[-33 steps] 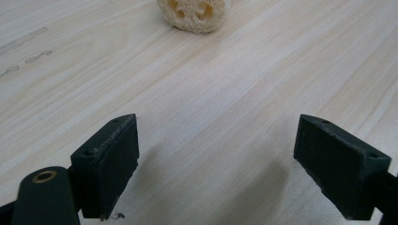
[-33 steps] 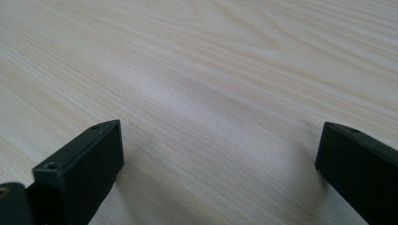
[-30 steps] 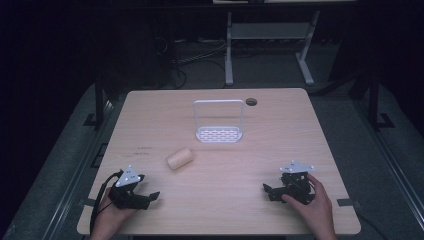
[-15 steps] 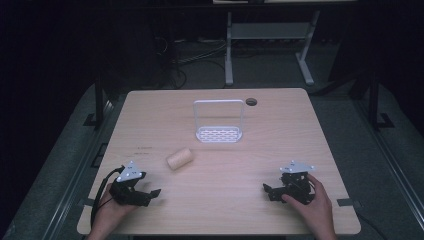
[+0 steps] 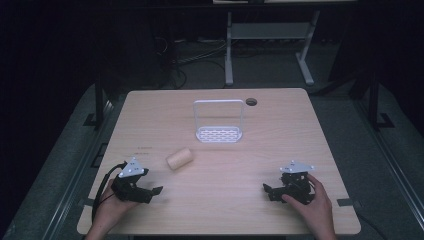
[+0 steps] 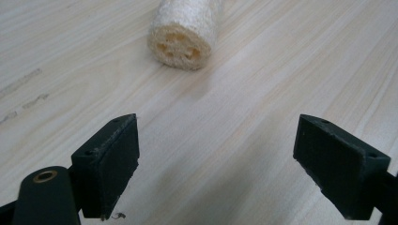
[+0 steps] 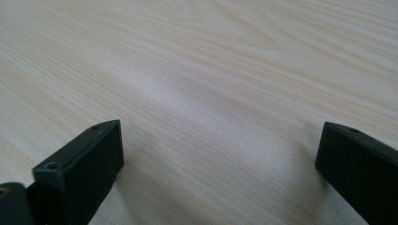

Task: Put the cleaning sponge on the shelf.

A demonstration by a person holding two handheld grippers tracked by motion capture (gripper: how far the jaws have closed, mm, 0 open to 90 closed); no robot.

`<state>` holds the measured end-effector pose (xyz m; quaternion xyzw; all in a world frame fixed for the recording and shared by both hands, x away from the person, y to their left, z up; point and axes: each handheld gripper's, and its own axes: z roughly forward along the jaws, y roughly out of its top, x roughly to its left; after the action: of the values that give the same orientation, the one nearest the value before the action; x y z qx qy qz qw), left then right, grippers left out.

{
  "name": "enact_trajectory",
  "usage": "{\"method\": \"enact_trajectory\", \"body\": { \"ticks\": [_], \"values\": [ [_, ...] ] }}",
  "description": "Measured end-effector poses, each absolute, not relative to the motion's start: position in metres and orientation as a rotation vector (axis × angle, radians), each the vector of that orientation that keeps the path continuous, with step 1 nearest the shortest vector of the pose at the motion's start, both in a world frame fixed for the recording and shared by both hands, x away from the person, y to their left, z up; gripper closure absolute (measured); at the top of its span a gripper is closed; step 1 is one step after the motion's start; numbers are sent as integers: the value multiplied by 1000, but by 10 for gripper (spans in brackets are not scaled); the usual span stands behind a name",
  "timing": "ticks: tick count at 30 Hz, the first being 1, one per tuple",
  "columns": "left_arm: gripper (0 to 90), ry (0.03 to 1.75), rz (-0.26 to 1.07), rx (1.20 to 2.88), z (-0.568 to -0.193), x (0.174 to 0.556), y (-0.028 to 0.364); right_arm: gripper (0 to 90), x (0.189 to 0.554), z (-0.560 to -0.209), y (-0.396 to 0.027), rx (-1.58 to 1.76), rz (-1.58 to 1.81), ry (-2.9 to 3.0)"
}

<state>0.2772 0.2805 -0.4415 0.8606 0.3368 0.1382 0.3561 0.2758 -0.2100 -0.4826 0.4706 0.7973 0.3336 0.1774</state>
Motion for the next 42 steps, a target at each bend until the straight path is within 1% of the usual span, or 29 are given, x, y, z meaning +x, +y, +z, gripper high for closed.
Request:
{"method": "enact_trajectory", "body": {
  "ticks": [22, 30, 42],
  "values": [
    [145, 832, 337, 2230, -430, 291, 270, 9, 276, -483, -210, 1331, 943, 2255],
    [145, 822, 348, 2242, -422, 298, 267, 9, 276, -483, -210, 1335, 944, 2254],
    [145, 799, 326, 2273, -415, 311, 259, 9, 276, -483, -210, 1328, 945, 2256]
  ]
}}
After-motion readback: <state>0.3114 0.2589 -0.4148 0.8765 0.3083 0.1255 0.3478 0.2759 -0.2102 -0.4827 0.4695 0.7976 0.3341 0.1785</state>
